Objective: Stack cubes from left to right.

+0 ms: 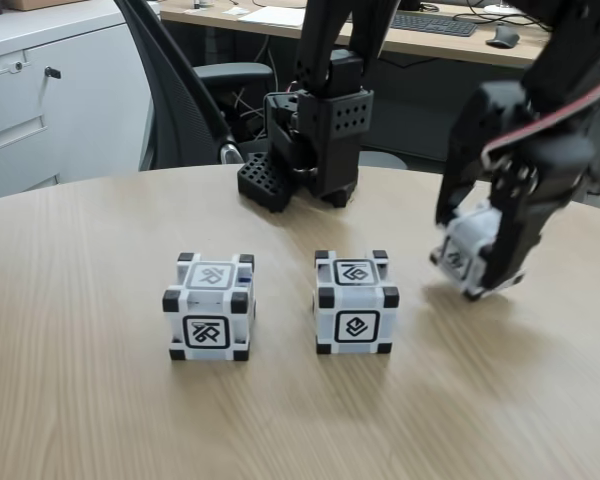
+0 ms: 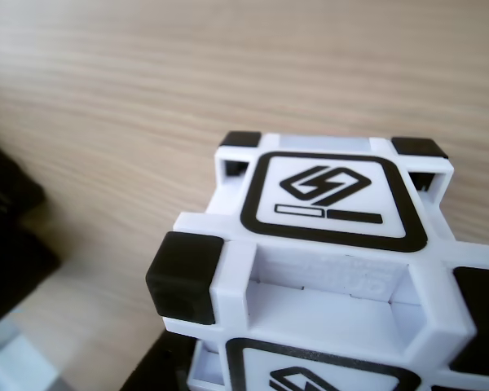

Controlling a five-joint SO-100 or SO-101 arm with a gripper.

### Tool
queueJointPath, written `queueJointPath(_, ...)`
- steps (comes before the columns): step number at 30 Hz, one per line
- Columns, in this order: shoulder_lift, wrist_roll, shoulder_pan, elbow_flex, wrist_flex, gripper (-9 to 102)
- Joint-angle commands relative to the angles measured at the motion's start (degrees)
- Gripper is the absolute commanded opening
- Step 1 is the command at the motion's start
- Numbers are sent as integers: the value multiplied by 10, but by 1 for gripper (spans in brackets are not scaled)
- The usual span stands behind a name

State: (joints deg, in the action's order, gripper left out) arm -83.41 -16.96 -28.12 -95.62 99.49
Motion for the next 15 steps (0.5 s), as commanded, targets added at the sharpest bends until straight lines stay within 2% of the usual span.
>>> queueJointPath(1, -81, 7, 4, 11, 5, 1)
queueJointPath(15, -229, -37, 31, 11, 13, 0)
